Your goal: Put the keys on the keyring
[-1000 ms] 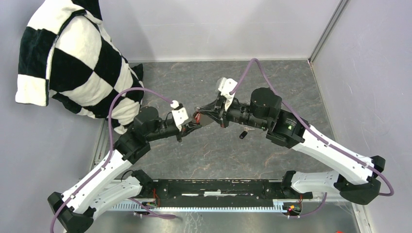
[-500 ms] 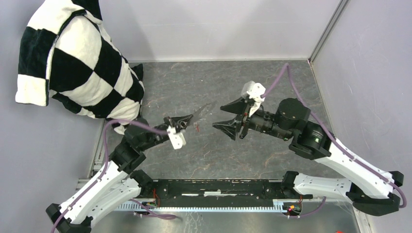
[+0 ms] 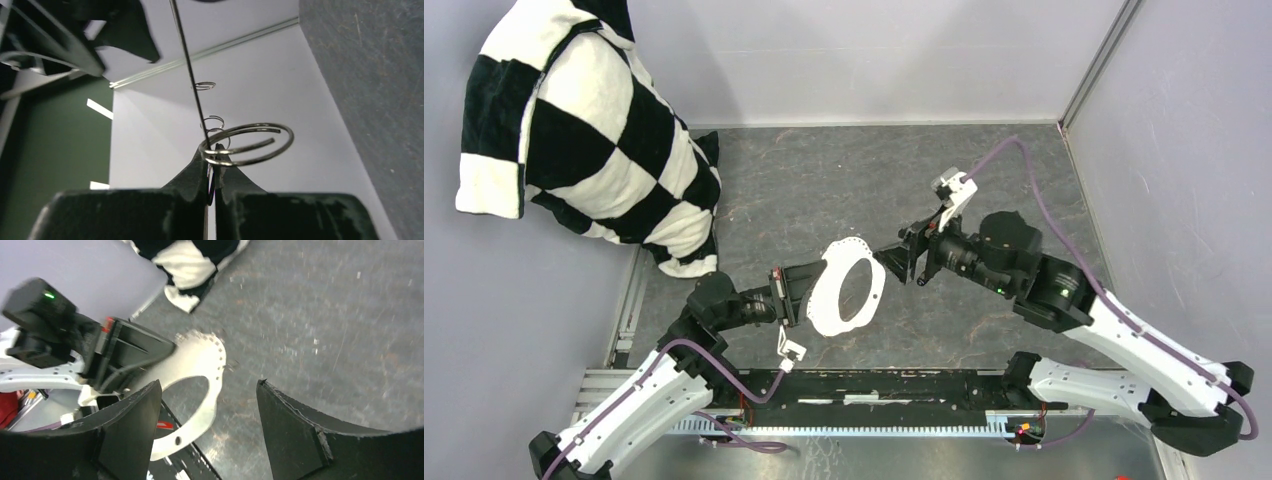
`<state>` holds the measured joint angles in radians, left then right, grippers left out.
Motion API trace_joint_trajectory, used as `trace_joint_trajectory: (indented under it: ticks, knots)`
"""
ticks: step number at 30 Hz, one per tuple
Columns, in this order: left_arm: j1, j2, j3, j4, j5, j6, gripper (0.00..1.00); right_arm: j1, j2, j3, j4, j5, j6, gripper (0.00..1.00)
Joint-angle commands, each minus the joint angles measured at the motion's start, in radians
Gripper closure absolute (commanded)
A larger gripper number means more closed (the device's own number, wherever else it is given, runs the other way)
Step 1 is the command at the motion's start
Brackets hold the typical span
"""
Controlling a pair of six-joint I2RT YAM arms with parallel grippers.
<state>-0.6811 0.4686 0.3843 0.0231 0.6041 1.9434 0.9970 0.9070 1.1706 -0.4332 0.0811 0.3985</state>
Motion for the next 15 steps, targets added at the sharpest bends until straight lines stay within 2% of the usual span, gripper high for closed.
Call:
trace_joint_trajectory:
  ticks: [1,3,9,15]
  knots:
    - [0.000,-0.006,0.031,0.088,0.076,0.405,0.98,-0.055,0.014,-0.123,0.107,-0.104,0.159,0.25]
    - [0.000,-0.015,0.034,0.078,0.079,0.413,0.98,-0.079,0.011,-0.175,0.165,-0.138,0.202,0.26]
    - [0.000,-0.062,0.042,0.007,0.057,0.416,0.98,-0.142,0.009,-0.341,0.496,-0.327,0.397,0.30]
    - [0.000,-0.093,0.031,-0.031,0.028,0.413,0.98,-0.146,0.039,-0.464,0.774,-0.413,0.562,0.44]
